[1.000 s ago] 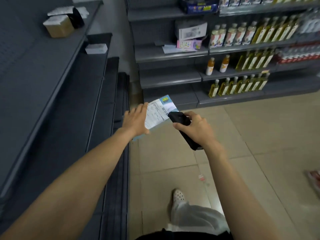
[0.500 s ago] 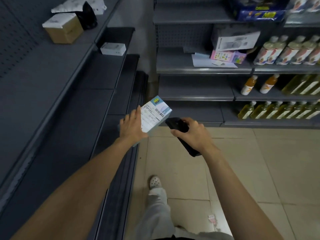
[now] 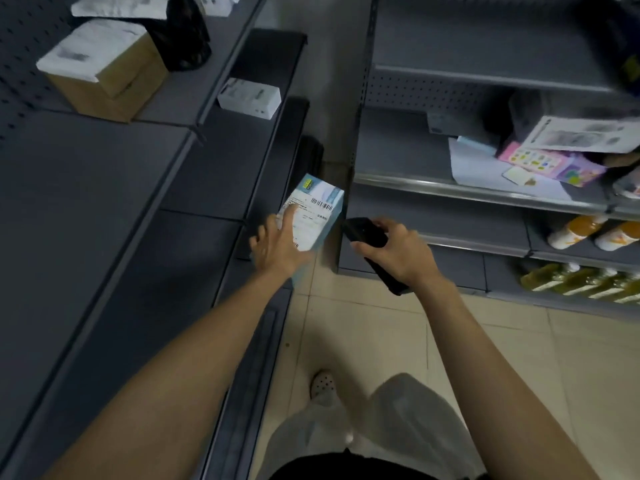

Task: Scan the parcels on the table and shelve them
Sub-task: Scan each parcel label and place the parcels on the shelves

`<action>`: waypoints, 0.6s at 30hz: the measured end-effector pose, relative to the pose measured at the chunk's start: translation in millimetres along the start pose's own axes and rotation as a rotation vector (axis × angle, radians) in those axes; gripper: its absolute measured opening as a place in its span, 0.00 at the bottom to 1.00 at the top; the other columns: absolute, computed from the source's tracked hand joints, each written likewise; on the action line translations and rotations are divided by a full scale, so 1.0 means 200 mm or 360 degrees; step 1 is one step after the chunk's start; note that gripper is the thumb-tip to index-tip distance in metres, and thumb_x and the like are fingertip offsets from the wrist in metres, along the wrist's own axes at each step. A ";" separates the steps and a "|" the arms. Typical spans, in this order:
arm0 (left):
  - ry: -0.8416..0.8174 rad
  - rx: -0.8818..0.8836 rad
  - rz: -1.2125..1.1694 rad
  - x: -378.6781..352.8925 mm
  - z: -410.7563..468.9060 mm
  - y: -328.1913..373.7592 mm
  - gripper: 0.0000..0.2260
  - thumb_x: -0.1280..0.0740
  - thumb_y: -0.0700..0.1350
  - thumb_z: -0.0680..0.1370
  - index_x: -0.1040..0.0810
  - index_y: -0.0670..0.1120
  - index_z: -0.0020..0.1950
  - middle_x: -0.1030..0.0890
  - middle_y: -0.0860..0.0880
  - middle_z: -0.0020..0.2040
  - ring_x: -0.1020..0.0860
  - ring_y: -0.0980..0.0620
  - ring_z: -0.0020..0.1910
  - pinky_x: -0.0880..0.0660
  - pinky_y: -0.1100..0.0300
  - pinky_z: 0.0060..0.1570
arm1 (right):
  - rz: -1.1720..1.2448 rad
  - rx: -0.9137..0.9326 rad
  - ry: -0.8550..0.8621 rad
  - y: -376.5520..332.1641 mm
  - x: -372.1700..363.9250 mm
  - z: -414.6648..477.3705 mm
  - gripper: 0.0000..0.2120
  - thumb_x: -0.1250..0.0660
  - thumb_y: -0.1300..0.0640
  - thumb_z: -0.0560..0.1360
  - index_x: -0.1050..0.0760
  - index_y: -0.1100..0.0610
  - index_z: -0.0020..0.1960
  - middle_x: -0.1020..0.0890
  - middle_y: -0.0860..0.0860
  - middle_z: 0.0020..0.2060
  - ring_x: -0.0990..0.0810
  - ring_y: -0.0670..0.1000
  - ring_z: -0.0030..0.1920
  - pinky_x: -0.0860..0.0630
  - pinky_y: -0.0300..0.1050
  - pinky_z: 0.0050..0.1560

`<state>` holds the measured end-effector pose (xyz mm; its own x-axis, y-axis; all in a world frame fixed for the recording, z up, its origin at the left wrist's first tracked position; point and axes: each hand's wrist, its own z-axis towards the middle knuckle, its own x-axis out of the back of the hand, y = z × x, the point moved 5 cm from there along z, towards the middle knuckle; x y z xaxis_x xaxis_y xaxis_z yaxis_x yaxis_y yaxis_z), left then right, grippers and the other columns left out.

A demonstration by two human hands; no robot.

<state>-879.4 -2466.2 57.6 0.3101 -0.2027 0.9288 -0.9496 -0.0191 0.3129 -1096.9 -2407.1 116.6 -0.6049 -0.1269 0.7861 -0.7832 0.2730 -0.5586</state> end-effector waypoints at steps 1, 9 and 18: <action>0.0026 0.0023 -0.0030 0.00 0.06 0.00 0.47 0.26 0.61 0.68 0.51 0.58 0.79 0.40 0.43 0.73 0.37 0.40 0.69 0.38 0.44 0.66 | -0.0012 0.0007 -0.0027 -0.01 -0.01 0.09 0.30 0.30 0.38 0.72 0.28 0.49 0.70 0.17 0.53 0.59 0.19 0.57 0.56 0.21 0.53 0.53; 0.0182 0.0618 -0.0213 -0.04 0.51 -0.22 0.46 0.27 0.62 0.69 0.51 0.59 0.79 0.41 0.42 0.75 0.38 0.38 0.71 0.40 0.41 0.66 | -0.0093 0.0262 -0.0333 -0.23 -0.09 0.87 0.33 0.29 0.38 0.73 0.31 0.49 0.73 0.20 0.55 0.63 0.21 0.59 0.61 0.25 0.50 0.54; 0.0297 0.1229 -0.0322 -0.01 1.00 -0.33 0.45 0.29 0.63 0.72 0.52 0.56 0.80 0.43 0.39 0.77 0.40 0.38 0.74 0.40 0.40 0.68 | -0.0151 0.0561 -0.0657 -0.54 -0.24 1.62 0.35 0.28 0.39 0.74 0.33 0.51 0.75 0.21 0.54 0.64 0.21 0.56 0.61 0.27 0.42 0.50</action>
<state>-827.1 -2660.7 -5.0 0.4167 0.0418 0.9081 -0.6171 -0.7205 0.3163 -1029.1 -2740.2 52.8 -0.4800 -0.5184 0.7077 -0.7947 -0.0847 -0.6011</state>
